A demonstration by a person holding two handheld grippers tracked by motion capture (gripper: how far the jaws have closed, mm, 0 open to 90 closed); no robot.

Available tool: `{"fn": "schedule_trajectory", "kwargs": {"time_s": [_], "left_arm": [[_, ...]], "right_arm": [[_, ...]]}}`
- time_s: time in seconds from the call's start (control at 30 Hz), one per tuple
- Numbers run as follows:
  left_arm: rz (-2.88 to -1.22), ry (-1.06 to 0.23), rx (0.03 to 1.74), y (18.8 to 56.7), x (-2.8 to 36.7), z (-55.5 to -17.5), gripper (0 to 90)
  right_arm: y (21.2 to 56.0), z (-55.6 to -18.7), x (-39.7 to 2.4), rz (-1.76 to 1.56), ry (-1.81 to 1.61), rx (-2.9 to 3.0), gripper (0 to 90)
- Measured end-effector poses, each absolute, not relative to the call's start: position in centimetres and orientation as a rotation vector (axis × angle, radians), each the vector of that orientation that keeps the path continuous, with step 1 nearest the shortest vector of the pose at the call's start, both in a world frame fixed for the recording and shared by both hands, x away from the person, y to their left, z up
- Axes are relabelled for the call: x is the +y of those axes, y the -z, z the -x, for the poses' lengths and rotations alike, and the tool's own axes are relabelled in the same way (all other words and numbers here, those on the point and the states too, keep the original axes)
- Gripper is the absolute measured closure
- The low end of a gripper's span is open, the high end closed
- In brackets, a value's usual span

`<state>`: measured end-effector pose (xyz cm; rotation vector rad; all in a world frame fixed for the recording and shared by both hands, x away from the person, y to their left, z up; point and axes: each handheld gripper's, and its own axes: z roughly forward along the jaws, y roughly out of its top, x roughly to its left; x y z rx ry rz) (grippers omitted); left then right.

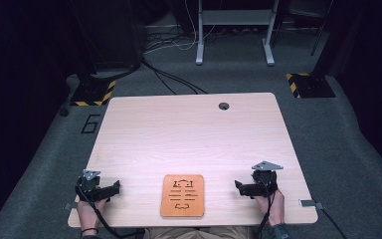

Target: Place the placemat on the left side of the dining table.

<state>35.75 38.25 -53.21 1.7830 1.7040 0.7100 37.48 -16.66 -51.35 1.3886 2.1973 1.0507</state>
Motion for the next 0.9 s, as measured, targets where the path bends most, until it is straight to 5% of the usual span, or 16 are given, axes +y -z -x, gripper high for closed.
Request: {"fn": "schedule_trajectory", "kwargs": {"time_s": [0.9], "left_arm": [[-1.782,-0.710,1.705,53.2,38.3,-35.7,0.0]], "right_arm": [[50.0,-36.4,-9.8,-1.241,-1.132,2.350,3.2]]}}
